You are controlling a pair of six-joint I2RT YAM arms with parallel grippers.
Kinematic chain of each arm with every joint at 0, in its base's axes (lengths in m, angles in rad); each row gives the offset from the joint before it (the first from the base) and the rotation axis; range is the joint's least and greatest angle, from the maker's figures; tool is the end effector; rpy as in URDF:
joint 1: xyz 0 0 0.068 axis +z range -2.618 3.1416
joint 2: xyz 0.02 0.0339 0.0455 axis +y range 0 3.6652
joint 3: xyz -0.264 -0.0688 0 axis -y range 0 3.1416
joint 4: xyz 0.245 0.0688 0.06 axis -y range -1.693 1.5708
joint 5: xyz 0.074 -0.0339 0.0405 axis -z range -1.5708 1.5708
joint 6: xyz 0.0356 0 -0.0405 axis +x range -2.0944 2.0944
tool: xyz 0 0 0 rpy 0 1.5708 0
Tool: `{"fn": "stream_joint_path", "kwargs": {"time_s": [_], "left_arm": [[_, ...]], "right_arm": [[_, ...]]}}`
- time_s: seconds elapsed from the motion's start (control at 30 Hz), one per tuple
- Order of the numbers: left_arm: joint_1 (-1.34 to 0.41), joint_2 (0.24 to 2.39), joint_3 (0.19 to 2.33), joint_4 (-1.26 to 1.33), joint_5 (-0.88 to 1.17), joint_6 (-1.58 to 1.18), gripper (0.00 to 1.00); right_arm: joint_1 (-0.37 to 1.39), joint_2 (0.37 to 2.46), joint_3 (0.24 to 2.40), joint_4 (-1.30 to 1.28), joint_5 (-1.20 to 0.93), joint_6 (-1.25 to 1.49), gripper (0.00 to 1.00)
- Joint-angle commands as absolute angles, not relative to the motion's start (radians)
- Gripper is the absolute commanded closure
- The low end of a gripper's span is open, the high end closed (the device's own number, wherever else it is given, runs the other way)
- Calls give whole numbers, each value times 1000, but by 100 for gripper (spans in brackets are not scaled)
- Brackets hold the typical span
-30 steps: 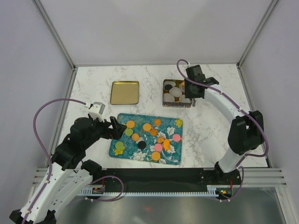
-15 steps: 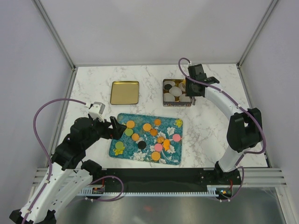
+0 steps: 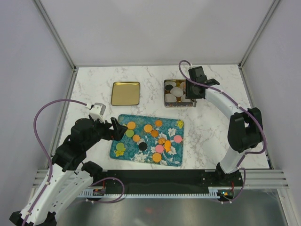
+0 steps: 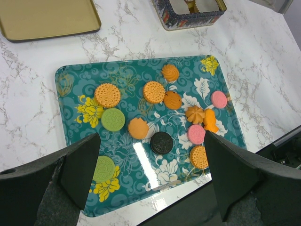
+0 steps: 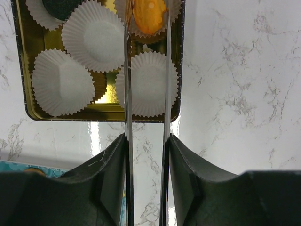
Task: Pack the cookies
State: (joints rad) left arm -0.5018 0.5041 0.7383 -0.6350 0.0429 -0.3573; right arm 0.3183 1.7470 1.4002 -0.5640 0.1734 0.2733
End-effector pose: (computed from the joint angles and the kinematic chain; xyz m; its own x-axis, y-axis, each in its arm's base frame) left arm 0.0993 -0.0562 0.3135 -0.5006 -0.1239 -0.8567 0.3630 0.8684 -0.3377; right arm 0.3666 0.1143 0.2604 -0.7786 0.0234 -0.6271 0.0024 0.9994 0.0342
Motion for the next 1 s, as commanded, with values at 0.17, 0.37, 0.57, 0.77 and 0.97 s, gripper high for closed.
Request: {"fn": "stream_joint_path", "kwargs": {"time_s": [0.17, 0.37, 0.57, 0.77, 0.97], "left_arm": [[-506, 512, 742, -618, 40, -336, 0], [-506, 512, 742, -620, 40, -336, 0], [-506, 512, 742, -620, 35, -336, 0], [-506, 512, 741, -618, 35, -336, 0], [-506, 509, 741, -620, 32, -337, 0]], "right_arm": [[319, 1660, 1376, -534, 163, 275, 50], [319, 1654, 1404, -552, 161, 271, 46], [321, 1589, 1396, -575, 108, 273, 49], [402, 1428, 1281, -586, 81, 284, 50], [595, 1275, 1128, -597, 109, 325, 50]]}}
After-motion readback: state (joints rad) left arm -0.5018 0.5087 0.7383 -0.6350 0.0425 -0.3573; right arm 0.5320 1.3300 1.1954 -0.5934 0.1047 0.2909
